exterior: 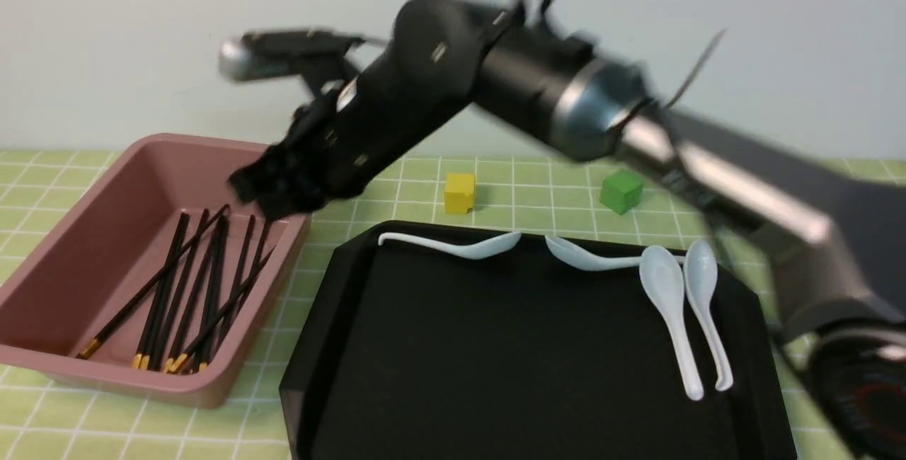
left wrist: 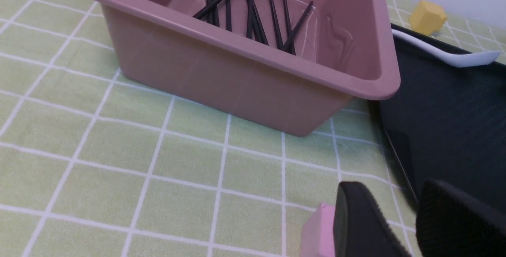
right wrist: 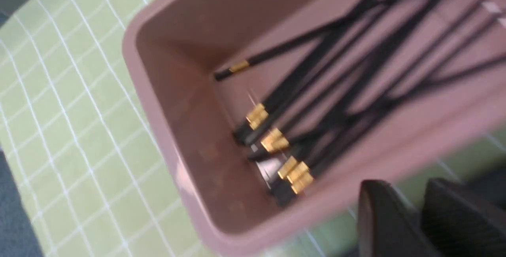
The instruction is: On green tablecloth take chopsticks from black tray and put them in box.
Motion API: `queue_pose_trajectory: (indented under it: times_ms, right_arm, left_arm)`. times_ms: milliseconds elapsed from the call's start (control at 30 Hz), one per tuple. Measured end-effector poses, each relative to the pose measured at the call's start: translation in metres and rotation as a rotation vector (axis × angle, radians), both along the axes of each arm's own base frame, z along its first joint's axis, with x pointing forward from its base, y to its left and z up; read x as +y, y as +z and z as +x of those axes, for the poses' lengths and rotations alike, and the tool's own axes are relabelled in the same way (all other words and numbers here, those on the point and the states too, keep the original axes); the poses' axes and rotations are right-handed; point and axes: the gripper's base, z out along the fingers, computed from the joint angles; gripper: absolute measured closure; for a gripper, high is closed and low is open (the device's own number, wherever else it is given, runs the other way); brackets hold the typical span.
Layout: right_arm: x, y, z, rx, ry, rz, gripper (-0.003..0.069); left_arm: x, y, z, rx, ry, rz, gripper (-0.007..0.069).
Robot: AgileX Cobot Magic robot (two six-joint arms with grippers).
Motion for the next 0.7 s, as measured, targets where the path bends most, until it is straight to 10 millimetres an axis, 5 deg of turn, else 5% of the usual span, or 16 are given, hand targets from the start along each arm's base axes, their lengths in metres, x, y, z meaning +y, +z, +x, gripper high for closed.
queue_pose_trajectory:
  times_ms: [167, 367, 500, 700]
  right_arm:
    - [-0.069, 0.079, -0.022, -0.034, 0.021, -0.07, 0.0643]
    - [-0.135, 0.151, -0.058, -0.198, -0.057, -0.085, 0.0667]
    - [-0.169, 0.166, -0.088, -0.255, -0.126, -0.158, 0.0667]
    - [-0.21, 0.161, -0.14, -0.247, -0.184, -0.238, 0.0667]
  left_arm:
    - [0.0, 0.0, 0.0, 0.0, 0.0, 0.0, 0.0386]
    - [0.0, 0.0, 0.0, 0.0, 0.0, 0.0, 0.0386]
    - [0.0, 0.0, 0.0, 0.0, 0.0, 0.0, 0.0386]
    - [0.0, 0.0, 0.0, 0.0, 0.0, 0.0, 0.0386]
